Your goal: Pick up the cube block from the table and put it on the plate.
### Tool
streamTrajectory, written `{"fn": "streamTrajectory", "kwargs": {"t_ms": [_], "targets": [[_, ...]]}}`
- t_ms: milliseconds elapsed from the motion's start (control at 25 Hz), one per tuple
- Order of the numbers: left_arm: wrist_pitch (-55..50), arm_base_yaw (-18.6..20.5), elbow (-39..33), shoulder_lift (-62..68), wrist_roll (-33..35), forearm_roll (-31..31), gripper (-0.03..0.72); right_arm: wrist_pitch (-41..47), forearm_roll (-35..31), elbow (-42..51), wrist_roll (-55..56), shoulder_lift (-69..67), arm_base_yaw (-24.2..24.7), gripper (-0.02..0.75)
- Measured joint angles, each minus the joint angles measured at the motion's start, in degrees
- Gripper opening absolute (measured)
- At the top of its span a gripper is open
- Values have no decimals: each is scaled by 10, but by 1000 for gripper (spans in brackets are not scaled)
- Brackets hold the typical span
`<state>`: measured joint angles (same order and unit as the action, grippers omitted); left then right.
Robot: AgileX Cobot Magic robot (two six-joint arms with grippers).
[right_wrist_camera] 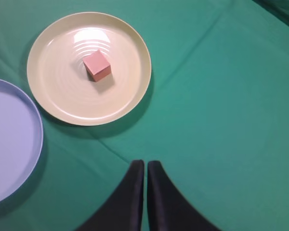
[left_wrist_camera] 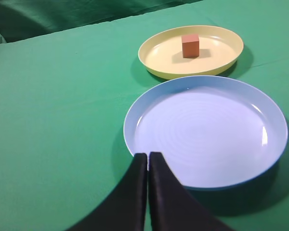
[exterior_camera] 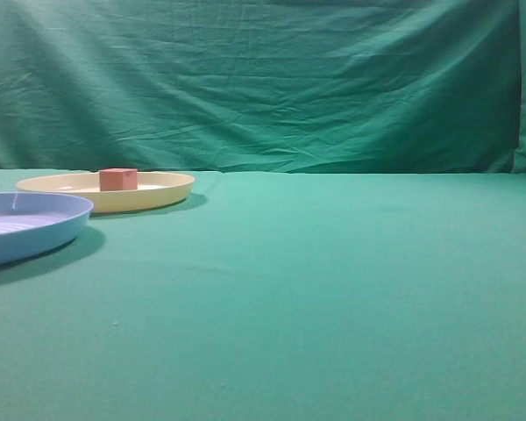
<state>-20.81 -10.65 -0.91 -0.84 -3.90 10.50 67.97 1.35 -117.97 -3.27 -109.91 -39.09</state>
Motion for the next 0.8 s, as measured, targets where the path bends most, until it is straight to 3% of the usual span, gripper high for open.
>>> {"fn": "streamTrajectory", "kwargs": {"t_ms": [120,520,800], "targets": [[0,0,0,0,0,0,0,-29,-7,70,0,70,0,0],[0,0,0,0,0,0,0,-207,-55,425,-30,350,0,0],[0,0,0,0,0,0,0,-186,-46,524,-29,511,0,0]]}}
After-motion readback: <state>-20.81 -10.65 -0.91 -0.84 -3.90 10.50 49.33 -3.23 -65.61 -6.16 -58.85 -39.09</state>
